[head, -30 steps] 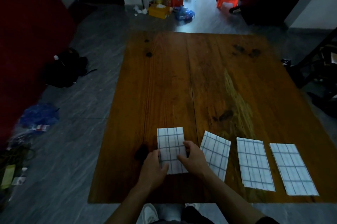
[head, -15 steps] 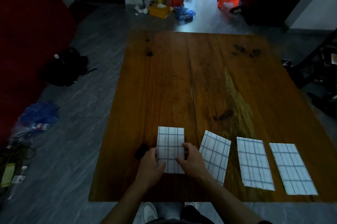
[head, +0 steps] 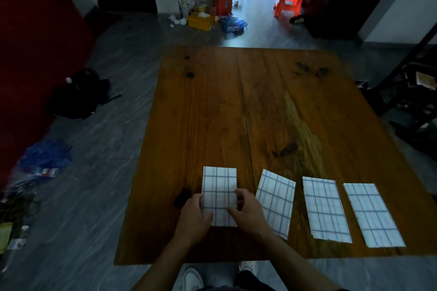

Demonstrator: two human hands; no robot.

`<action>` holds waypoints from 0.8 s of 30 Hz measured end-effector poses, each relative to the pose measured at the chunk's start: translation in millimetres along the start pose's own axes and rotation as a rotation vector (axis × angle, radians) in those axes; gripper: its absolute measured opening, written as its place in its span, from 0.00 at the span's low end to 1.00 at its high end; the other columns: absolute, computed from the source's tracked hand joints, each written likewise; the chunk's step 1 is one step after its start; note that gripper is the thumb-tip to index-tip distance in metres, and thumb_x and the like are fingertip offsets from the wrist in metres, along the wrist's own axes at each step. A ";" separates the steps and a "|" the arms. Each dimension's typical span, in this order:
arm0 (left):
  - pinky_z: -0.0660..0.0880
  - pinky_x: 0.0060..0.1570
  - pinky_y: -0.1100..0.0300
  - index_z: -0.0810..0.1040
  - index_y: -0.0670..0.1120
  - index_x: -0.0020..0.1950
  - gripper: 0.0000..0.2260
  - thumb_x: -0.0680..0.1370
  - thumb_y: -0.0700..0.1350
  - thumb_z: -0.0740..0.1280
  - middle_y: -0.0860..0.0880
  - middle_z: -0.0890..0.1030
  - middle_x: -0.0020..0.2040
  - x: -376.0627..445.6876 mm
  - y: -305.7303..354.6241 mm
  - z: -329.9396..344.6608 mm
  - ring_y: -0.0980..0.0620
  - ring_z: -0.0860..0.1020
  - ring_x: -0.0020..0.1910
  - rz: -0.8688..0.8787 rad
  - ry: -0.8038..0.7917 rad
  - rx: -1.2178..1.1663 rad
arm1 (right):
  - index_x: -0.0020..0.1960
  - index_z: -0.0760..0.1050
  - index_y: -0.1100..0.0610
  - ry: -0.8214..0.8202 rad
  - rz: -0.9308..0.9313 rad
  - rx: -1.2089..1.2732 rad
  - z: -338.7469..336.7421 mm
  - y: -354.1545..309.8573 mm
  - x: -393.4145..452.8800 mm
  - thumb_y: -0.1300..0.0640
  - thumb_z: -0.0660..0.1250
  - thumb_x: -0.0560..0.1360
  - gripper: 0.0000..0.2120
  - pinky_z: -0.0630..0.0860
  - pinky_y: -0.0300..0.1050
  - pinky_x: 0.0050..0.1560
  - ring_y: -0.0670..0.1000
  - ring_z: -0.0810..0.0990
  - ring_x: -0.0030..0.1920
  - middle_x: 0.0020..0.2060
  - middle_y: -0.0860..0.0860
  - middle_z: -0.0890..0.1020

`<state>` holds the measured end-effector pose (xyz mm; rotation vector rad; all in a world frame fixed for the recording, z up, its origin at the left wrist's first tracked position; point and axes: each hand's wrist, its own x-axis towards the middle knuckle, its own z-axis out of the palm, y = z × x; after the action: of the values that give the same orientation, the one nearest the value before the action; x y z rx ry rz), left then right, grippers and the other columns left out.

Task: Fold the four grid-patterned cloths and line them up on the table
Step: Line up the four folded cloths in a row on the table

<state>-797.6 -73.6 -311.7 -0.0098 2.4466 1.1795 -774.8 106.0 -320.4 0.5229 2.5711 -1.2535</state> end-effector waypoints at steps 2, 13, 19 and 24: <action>0.78 0.57 0.52 0.69 0.48 0.68 0.22 0.75 0.45 0.70 0.50 0.74 0.62 -1.0 1.5 -0.5 0.52 0.74 0.61 0.015 0.021 0.018 | 0.67 0.69 0.51 0.030 -0.009 0.011 -8.1 -0.5 -2.6 0.53 0.72 0.73 0.25 0.76 0.41 0.57 0.46 0.75 0.61 0.61 0.48 0.74; 0.72 0.60 0.58 0.72 0.49 0.67 0.18 0.78 0.47 0.68 0.51 0.74 0.63 6.9 48.4 47.9 0.53 0.72 0.63 0.265 -0.064 0.117 | 0.68 0.70 0.54 0.256 0.095 -0.077 -84.6 51.0 -49.8 0.53 0.71 0.75 0.23 0.75 0.44 0.61 0.47 0.74 0.60 0.63 0.50 0.75; 0.71 0.60 0.60 0.70 0.51 0.70 0.21 0.78 0.50 0.68 0.52 0.72 0.66 6.0 76.3 79.9 0.55 0.71 0.64 0.195 -0.091 0.152 | 0.67 0.69 0.53 0.213 0.125 -0.080 -107.0 78.5 -40.3 0.50 0.71 0.74 0.24 0.74 0.45 0.61 0.47 0.74 0.60 0.61 0.49 0.76; 0.75 0.57 0.58 0.71 0.51 0.68 0.21 0.76 0.51 0.70 0.52 0.74 0.63 4.7 90.6 106.8 0.55 0.73 0.60 0.063 -0.086 0.160 | 0.67 0.67 0.51 0.116 0.106 -0.016 -113.2 96.0 -29.3 0.50 0.70 0.74 0.24 0.76 0.44 0.59 0.45 0.73 0.58 0.60 0.48 0.75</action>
<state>-779.3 65.1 -304.7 0.1623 2.4734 0.9852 -714.3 244.3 -309.5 0.7385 2.6059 -1.1999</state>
